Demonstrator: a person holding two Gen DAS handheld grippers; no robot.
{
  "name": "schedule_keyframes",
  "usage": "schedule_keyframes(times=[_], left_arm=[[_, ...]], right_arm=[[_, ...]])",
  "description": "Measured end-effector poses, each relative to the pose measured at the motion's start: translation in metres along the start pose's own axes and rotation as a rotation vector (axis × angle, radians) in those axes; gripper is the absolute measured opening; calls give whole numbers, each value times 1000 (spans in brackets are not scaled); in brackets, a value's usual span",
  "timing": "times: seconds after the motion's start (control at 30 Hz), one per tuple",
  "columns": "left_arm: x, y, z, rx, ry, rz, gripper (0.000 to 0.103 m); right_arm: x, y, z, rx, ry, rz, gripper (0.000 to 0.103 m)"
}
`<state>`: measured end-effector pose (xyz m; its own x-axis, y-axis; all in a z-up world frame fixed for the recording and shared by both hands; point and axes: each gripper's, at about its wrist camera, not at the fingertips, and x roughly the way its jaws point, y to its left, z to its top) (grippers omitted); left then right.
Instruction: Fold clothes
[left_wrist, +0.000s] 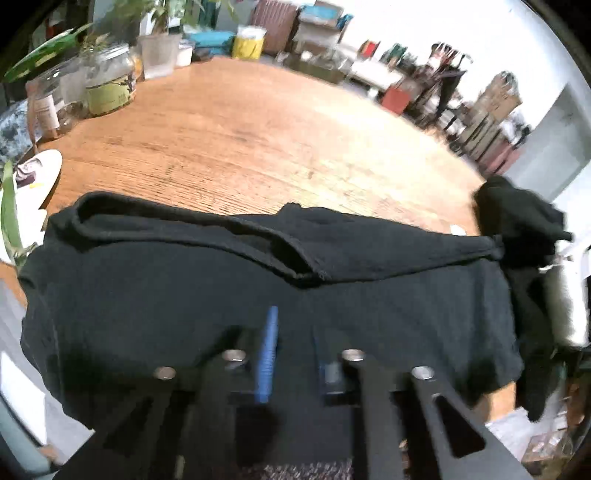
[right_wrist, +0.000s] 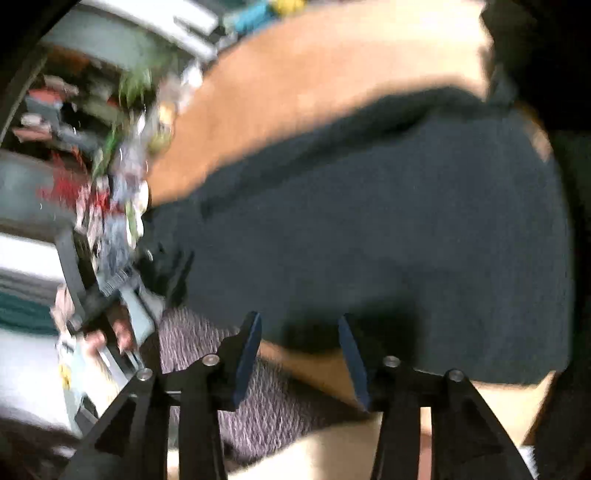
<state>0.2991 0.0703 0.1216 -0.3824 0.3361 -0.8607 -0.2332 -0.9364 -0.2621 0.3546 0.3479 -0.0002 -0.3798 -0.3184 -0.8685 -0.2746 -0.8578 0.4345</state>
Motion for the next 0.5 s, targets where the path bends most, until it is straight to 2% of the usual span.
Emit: schedule_keyframes(times=[0.03,0.07,0.1,0.17,0.27,0.5], left_arm=[[6,-4,3,10,17,-15,14],[14,-10,6,19,30,-17,12],[19,-14,7,24,39,3,12],[30,-22,8,37,58,31,12],[43,-34,10,67,70,33,11],[56,-38,49,97,42,80,11]], right_arm=[[-10,-8,9,-1,-46,-11,47],[-12,-13,20,-15,-89,-48,39],[-8,-11,29,-36,-109,-92,36],[8,-4,42,-86,-113,-167,23],[40,2,55,-149,-86,-185,22],[77,22,99,-146,-174,-205,22]])
